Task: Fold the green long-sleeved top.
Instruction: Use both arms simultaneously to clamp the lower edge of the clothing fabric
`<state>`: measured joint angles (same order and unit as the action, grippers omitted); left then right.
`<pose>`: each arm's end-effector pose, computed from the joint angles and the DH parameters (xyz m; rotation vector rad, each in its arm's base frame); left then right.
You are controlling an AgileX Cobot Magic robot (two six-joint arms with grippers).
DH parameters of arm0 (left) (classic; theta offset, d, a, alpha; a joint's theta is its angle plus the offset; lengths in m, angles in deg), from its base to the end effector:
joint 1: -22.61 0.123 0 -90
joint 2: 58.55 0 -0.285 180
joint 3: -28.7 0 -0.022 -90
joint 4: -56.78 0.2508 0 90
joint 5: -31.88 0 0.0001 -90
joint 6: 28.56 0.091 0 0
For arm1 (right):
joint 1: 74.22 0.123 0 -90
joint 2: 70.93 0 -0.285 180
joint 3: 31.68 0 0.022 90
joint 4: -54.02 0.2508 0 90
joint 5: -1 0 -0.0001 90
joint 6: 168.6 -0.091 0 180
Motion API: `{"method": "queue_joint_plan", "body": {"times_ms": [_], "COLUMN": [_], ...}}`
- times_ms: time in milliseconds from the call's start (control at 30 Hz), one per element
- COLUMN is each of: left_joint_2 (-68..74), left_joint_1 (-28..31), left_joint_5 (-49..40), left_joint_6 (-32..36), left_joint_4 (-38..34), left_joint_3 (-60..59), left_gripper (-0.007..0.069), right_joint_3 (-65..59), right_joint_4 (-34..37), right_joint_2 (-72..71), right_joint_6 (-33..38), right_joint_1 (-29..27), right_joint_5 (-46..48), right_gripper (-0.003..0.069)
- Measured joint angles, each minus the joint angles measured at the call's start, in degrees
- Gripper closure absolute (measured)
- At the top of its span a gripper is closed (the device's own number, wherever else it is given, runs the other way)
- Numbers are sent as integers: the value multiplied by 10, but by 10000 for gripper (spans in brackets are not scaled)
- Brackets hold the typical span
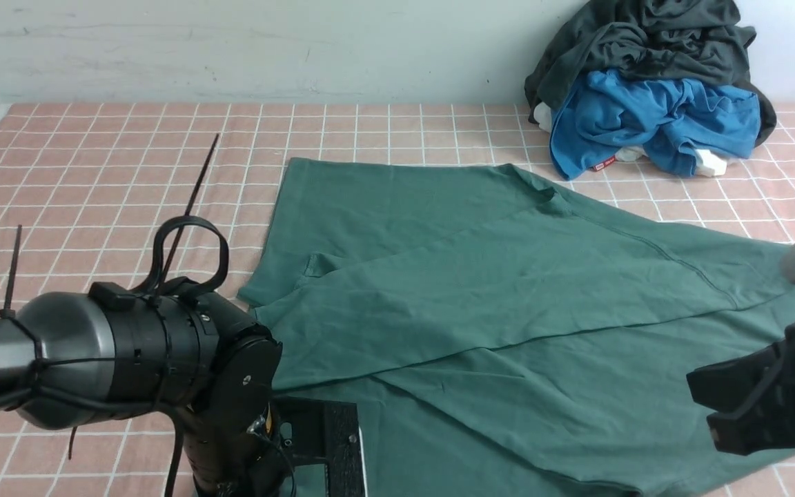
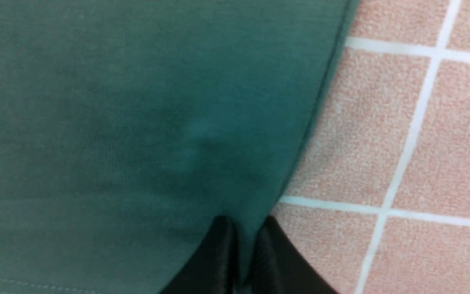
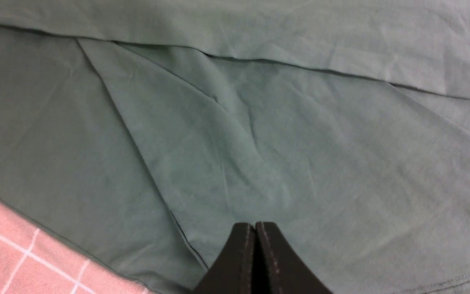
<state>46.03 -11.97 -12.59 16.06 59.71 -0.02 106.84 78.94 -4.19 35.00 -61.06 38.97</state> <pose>0.2265 -0.1522 0.1520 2.0220 2.3570 0.0618 0.1745 0.0651 0.2566 -0.4695 2.4588 0.3982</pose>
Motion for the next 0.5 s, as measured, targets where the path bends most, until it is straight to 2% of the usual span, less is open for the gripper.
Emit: {"method": "queue_joint_plan", "body": {"times_ms": [167, 367, 433, 500], "left_joint_2": [-42, -123, -145, -155], "left_joint_1": [-1, -1, -1, -1], "left_joint_5": [-31, -46, -48, -51], "left_joint_6": [-31, -89, -114, -135], "left_joint_4": [17, 68, 83, 93], "left_joint_3": [17, 32, 33, 33], "left_gripper": [619, 622, 623, 624], "right_joint_3": [3, 47, 58, 57], "right_joint_4": [-1, 9, -13, -54], "right_joint_2": [-1, -26, -28, -19], "right_joint_6": [32, 152, 194, 194], "right_joint_1": [0, 0, 0, 0], "right_joint_5": [18, 111, 126, 133], "right_gripper": [673, 673, 668, 650]}}
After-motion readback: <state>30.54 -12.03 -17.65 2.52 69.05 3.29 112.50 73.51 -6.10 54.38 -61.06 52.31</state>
